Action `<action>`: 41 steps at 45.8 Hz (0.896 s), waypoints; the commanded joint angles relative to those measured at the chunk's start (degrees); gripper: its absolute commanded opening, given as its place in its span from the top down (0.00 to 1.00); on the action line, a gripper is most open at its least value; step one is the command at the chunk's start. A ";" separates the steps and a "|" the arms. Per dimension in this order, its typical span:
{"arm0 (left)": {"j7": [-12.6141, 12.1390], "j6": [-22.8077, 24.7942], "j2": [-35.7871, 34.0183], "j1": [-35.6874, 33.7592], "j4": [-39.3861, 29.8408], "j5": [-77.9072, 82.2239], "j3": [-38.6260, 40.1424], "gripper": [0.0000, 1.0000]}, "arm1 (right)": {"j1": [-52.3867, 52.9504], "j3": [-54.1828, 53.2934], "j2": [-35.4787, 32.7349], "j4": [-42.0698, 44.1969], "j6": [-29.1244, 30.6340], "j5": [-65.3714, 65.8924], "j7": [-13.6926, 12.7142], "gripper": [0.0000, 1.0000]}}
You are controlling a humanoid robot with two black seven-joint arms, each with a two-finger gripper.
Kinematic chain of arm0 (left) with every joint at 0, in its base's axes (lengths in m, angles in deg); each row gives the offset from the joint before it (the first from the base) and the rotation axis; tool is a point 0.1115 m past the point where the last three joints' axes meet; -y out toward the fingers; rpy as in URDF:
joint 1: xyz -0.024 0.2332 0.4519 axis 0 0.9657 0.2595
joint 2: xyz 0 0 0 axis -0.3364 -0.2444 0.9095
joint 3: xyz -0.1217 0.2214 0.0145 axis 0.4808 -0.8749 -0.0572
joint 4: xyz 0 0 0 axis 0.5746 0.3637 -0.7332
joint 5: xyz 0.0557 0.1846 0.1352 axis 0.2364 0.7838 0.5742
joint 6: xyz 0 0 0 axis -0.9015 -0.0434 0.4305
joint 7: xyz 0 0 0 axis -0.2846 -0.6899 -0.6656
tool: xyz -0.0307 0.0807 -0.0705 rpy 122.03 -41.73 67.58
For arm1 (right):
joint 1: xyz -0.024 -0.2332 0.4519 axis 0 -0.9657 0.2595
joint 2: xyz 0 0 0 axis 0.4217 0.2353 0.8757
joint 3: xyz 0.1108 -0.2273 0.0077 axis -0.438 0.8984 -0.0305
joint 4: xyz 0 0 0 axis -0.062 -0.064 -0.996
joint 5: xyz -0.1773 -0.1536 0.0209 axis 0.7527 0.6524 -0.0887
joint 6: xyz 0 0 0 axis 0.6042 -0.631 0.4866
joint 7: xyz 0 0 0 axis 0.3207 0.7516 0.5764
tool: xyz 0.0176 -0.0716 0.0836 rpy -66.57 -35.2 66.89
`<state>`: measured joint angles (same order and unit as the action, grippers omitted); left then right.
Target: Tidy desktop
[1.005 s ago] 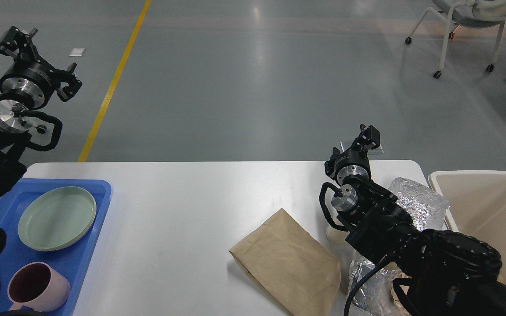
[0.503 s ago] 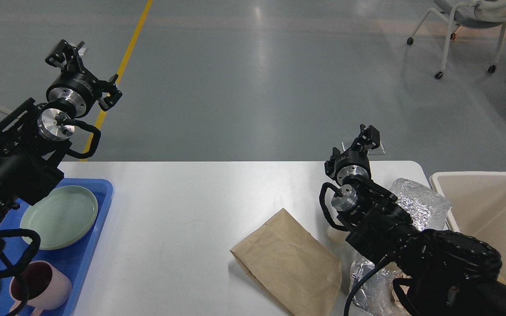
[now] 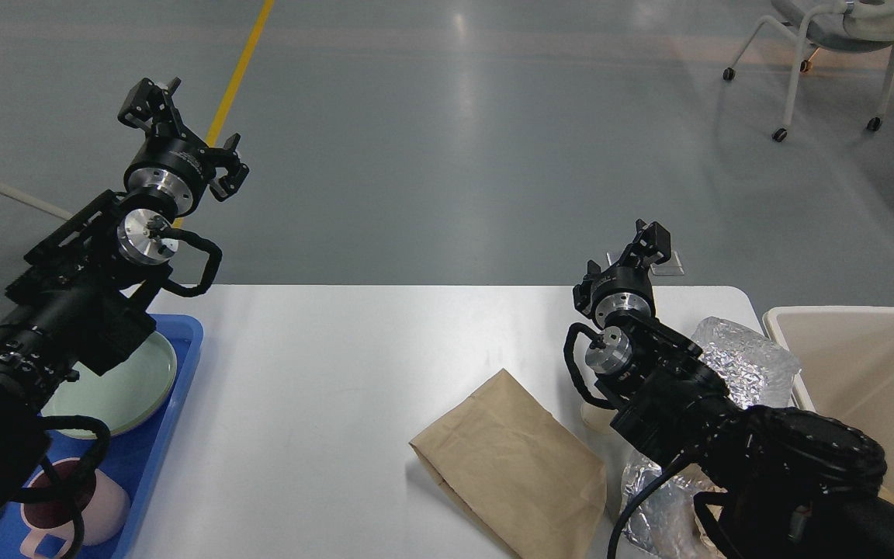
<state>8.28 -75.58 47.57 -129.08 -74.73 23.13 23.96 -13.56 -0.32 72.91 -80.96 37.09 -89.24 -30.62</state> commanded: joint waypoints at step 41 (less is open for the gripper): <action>17.70 0.96 7.59 11.28 2.80 0.19 -2.18 0.00 | 0.00 0.00 -0.02 0.00 0.00 0.00 0.00 0.00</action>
<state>25.02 -74.70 54.54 -118.59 -71.92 23.23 22.90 -13.56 -0.32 72.90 -80.96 37.09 -89.24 -30.62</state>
